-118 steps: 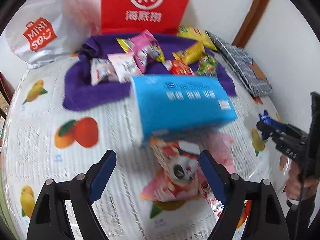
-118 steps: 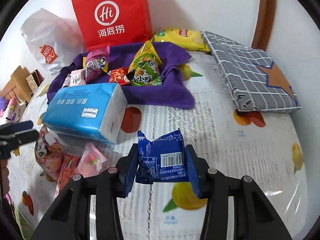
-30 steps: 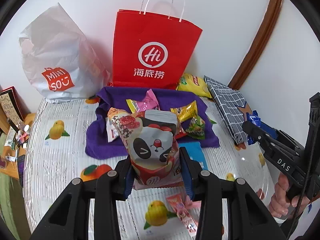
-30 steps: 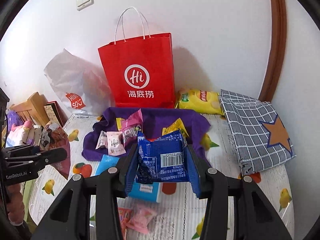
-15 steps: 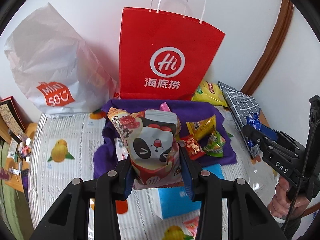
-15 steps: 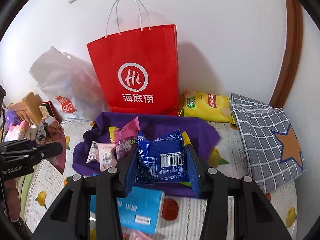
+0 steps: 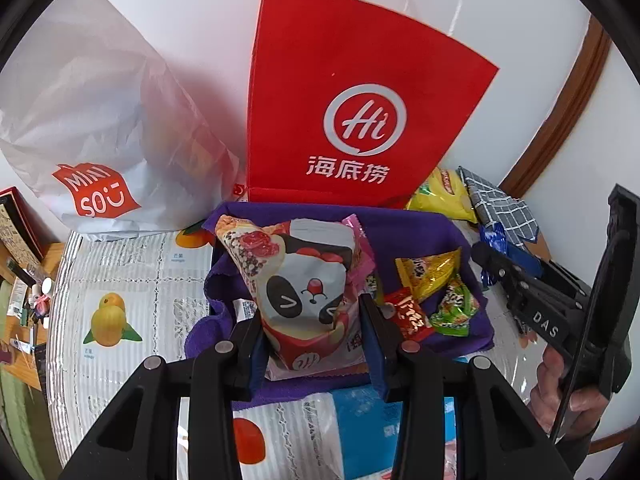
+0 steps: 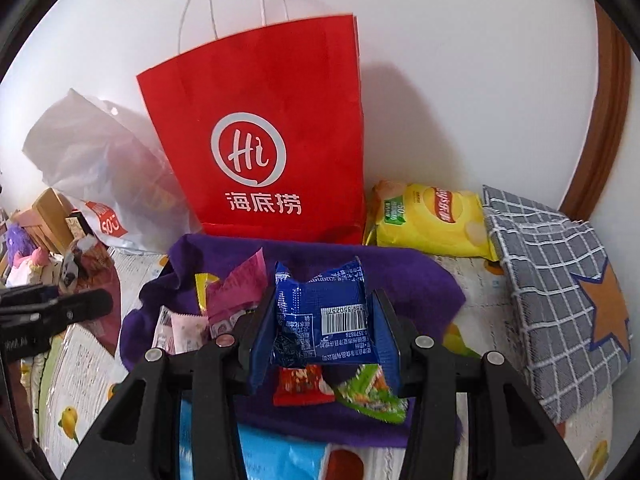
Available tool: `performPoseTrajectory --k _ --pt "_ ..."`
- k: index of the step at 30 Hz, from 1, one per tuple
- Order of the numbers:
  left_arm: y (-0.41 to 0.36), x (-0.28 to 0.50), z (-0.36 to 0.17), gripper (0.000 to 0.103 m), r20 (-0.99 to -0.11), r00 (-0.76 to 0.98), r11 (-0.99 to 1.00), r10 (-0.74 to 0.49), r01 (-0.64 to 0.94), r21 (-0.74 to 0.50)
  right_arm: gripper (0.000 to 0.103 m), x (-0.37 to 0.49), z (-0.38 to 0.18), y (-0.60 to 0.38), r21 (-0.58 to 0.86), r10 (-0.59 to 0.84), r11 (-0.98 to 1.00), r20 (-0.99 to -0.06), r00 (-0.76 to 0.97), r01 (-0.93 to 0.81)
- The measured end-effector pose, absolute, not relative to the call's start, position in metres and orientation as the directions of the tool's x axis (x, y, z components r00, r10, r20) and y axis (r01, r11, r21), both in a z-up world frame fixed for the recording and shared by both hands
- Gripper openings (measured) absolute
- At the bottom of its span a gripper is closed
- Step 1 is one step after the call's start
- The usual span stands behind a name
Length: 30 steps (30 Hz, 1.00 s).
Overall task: Organize snacks
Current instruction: 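Carry the blue packet and panda-face bag onto the purple towel, then open both tools to release the bags on the towel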
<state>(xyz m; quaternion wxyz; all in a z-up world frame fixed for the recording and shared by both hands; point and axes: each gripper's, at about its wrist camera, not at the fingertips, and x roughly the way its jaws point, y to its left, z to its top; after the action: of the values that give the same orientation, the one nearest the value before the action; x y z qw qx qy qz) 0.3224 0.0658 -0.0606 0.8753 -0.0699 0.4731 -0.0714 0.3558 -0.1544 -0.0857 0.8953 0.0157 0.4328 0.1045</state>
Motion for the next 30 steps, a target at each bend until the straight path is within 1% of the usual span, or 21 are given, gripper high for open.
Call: performPoseTrajectory --k 7,19,30 --pt "0.070 0.339 -0.083 0.039 -0.834 0.513 0.975 -0.204 0.032 -0.219 0.045 0.373 -0.098 -0.146 0.126 0.215 0.974 -0.777 0.592 -0.189" --pt "0.065 0.361 -0.120 0.039 -0.863 0.449 0.968 -0.231 0.021 -0.248 0.045 0.384 -0.137 -0.132 0.135 0.250 0.959 -0.818 0.519 -0.251" --pt "0.054 0.367 -0.143 0.039 -0.874 0.400 0.959 -0.276 0.055 -0.277 0.047 0.388 -0.159 -0.122 0.112 0.243 0.950 -0.852 0.464 -0.292"
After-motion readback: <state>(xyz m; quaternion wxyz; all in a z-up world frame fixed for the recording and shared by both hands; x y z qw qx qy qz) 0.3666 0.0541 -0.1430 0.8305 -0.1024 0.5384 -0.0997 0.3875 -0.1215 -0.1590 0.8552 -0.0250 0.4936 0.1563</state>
